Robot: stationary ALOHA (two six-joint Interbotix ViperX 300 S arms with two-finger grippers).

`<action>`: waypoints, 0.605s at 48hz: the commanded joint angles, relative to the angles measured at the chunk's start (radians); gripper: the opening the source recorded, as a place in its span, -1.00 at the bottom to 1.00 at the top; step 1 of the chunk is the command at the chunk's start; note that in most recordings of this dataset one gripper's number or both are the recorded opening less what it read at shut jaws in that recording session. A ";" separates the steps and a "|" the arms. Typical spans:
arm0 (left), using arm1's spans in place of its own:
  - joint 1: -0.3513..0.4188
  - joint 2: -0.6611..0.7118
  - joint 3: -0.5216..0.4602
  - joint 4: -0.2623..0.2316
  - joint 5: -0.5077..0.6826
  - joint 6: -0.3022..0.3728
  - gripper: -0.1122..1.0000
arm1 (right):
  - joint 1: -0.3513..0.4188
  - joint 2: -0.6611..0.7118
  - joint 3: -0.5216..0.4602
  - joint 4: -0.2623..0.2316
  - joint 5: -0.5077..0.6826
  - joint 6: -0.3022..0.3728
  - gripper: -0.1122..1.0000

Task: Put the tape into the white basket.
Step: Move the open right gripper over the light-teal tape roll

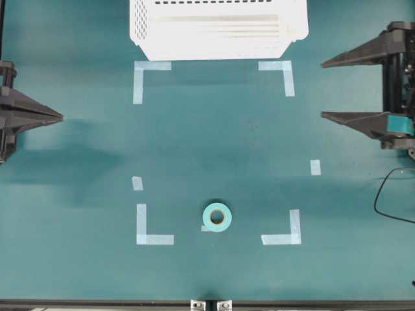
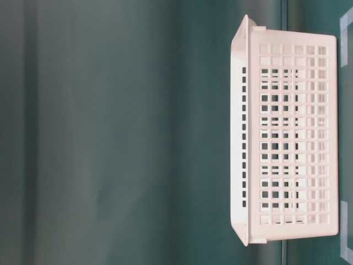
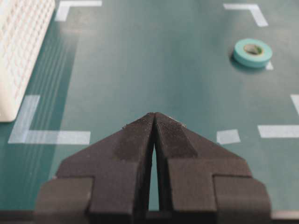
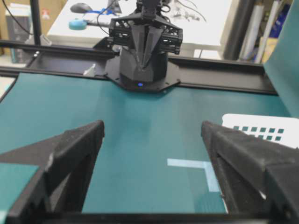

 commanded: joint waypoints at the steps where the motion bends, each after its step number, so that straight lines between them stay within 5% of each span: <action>1: -0.003 0.006 -0.002 -0.002 -0.025 -0.002 -0.99 | 0.002 0.029 -0.044 -0.002 0.009 0.002 0.90; 29: -0.003 0.005 0.018 -0.002 -0.052 -0.002 -0.99 | 0.057 0.216 -0.176 -0.002 0.101 -0.003 0.90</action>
